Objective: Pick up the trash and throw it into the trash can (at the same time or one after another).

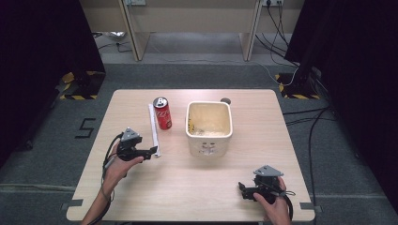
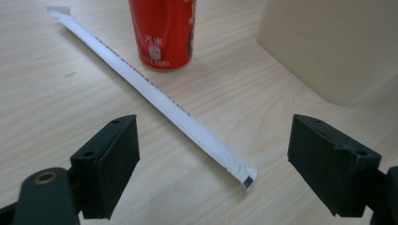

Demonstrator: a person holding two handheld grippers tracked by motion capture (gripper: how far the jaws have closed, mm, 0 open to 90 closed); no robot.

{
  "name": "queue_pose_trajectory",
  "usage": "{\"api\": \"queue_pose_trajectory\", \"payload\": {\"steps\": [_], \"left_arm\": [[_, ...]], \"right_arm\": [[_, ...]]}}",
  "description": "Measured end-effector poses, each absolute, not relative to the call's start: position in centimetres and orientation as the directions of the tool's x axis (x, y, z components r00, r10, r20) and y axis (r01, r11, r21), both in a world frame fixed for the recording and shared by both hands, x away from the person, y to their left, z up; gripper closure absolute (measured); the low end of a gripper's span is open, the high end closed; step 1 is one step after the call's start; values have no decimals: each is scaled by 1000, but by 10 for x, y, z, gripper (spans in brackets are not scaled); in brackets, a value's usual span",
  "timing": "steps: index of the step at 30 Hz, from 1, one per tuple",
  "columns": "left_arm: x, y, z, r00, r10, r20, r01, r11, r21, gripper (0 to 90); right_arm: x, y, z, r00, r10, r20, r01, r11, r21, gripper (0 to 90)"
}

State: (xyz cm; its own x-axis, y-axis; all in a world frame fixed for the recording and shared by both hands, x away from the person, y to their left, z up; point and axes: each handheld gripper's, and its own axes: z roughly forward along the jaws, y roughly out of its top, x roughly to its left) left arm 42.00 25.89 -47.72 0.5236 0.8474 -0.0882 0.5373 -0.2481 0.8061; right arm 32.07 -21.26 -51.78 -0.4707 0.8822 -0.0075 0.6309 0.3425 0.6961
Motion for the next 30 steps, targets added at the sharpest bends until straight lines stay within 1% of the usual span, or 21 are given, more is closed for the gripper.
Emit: {"api": "queue_pose_trajectory", "payload": {"steps": [6,10,16,23,30], "left_arm": [[434,257,-469,519,851,-76,537,-256,804,165],[439,256,-465,520,850,-89,535,-243,810,165],[452,249,-456,524,847,-82,526,-247,814,165],[472,244,-452,512,855,-77,537,-250,806,165],[484,241,-449,500,862,-82,546,-241,803,165]], "right_arm": [[321,-213,-518,-472,882,-7,630,343,697,2],[321,-213,-518,-472,882,-7,630,343,697,2],[321,-213,-518,-471,882,-7,631,343,696,2],[321,-213,-518,-472,882,-7,631,343,696,2],[321,-213,-518,-471,882,-6,632,341,696,2]]}}
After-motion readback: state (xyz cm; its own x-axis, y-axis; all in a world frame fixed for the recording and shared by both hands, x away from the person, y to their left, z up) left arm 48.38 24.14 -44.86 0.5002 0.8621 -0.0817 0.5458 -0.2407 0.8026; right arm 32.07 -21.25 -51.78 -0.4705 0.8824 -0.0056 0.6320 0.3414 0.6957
